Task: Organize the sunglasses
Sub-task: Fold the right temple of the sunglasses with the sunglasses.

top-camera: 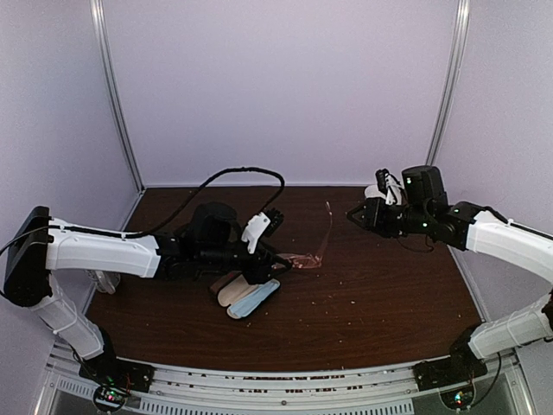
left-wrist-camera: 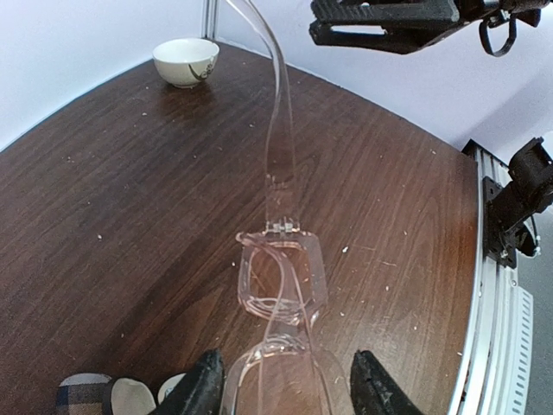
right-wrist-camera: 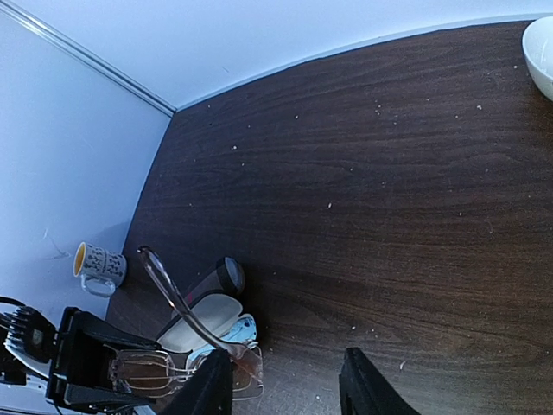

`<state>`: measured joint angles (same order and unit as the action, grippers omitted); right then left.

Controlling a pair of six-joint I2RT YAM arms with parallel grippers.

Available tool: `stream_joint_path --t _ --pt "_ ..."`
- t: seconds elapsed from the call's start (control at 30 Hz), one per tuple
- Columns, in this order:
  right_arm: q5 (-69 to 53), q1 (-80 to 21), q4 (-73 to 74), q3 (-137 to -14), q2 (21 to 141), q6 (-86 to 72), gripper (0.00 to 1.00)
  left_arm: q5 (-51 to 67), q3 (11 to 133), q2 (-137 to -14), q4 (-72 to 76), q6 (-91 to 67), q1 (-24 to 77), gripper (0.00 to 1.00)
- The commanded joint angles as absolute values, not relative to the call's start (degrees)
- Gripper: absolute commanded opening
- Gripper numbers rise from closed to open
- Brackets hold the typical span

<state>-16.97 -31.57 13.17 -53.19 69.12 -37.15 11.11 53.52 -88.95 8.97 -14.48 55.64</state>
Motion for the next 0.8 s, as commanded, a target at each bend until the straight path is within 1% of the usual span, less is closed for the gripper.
stream_joint_path --t 0.0,0.33,0.77 --pt "-17.8 -33.7 9.5 -52.9 71.5 -39.3 0.42 11.4 53.3 -87.4 12.8 -13.6 55.3 0.19" --pt "-17.4 -38.6 6.2 -54.3 78.9 -39.4 0.34 12.4 53.6 -87.7 13.0 -13.9 55.3 0.19" --pt "-16.7 -47.3 2.8 -55.2 83.2 -41.7 0.32 12.2 54.4 -88.9 12.6 -14.2 55.3 0.18"
